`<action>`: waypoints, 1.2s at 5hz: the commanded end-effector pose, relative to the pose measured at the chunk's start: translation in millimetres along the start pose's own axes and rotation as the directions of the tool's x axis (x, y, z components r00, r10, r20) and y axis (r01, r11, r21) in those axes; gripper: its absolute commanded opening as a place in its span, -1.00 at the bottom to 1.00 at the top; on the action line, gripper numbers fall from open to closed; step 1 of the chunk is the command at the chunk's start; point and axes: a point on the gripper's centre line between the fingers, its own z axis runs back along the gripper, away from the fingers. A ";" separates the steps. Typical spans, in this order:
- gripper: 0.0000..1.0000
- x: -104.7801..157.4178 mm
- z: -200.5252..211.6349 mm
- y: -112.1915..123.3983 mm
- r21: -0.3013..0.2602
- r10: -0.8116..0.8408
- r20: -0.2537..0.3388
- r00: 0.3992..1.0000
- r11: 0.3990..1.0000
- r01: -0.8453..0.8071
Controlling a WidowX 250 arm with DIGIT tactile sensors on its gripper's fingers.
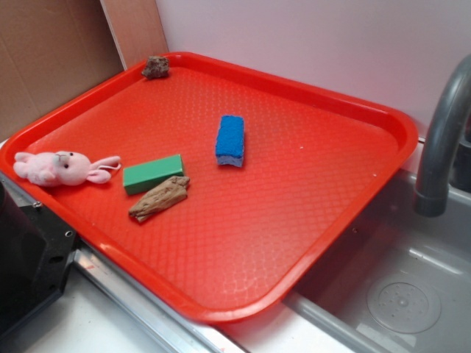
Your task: Grab the pink bunny.
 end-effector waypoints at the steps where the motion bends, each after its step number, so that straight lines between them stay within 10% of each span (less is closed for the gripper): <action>1: 1.00 0.0 0.0 0.0 0.000 0.000 0.000 1.000 1.000 0.000; 4: 1.00 26.2 -139.8 85.8 0.018 -0.144 -0.185 0.972 0.989 0.150; 6: 1.00 -9.8 -164.3 92.1 -0.044 -0.313 -0.094 0.945 0.950 0.310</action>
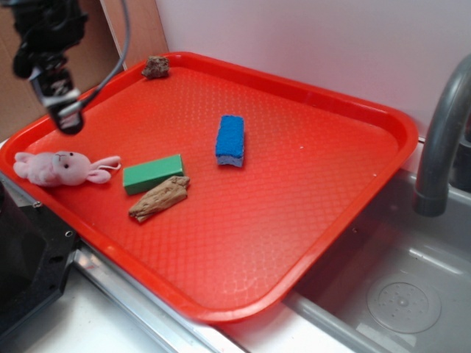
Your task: Grab the pink bunny.
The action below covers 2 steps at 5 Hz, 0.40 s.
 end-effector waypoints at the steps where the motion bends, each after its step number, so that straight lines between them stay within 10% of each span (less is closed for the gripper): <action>1: 1.00 -16.2 -28.9 8.3 -0.025 -0.064 0.026 0.998 0.998 0.065; 2: 1.00 -9.5 -52.3 7.7 -0.061 -0.109 0.016 0.994 0.992 0.110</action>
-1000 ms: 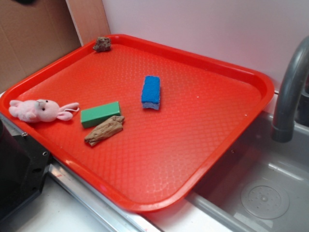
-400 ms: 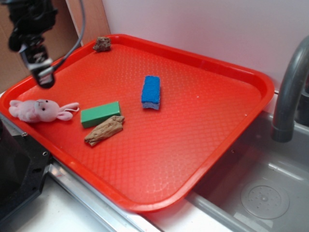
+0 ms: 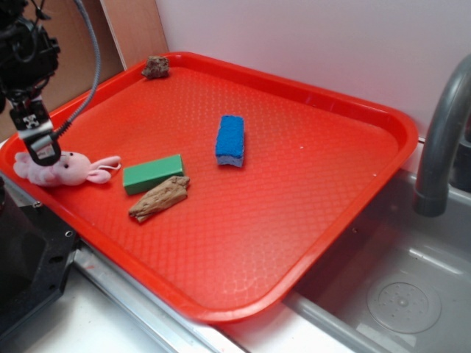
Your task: Grab the pink bunny.
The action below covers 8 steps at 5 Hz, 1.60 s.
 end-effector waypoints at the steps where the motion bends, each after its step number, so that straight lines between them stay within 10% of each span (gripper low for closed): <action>1: 1.00 10.1 -49.7 -1.6 -0.015 -0.093 -0.067 0.993 0.996 0.092; 2: -1.00 7.6 -54.3 -5.3 0.000 -0.088 -0.080 0.993 0.996 0.088; 4: -1.00 17.1 -5.0 -11.0 -0.023 -0.067 0.037 0.997 0.997 0.068; 6: -1.00 52.1 97.2 -13.7 0.088 0.307 0.179 0.935 0.941 -0.326; 8: -1.00 61.1 165.9 -18.5 0.014 0.449 0.218 0.866 0.886 -0.463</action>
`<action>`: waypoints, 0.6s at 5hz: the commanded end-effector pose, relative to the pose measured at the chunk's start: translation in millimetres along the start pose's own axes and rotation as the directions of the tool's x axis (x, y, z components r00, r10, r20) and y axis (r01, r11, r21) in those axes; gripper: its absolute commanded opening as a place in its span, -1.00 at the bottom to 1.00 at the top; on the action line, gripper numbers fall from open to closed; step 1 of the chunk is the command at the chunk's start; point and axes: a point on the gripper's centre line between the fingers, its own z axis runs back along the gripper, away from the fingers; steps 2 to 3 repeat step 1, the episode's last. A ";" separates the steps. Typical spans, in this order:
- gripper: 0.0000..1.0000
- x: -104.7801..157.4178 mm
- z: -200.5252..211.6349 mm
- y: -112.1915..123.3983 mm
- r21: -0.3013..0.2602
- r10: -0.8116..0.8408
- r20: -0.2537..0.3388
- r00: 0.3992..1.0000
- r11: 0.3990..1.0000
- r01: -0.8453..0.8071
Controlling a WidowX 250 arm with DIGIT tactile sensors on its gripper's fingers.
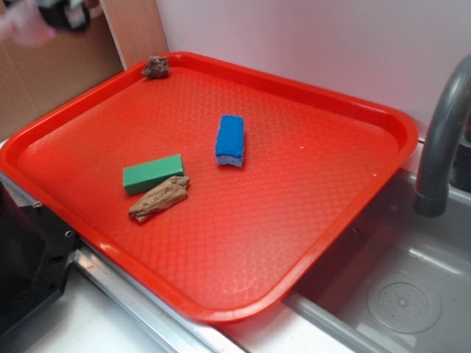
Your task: Grab the pink bunny.
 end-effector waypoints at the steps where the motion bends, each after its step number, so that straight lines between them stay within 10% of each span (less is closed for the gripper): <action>1: -1.00 1.9 19.5 -11.3 -0.013 -0.013 0.025 1.000 1.000 0.014; 3: -1.00 1.9 19.5 -11.3 -0.013 -0.013 0.025 1.000 1.000 0.014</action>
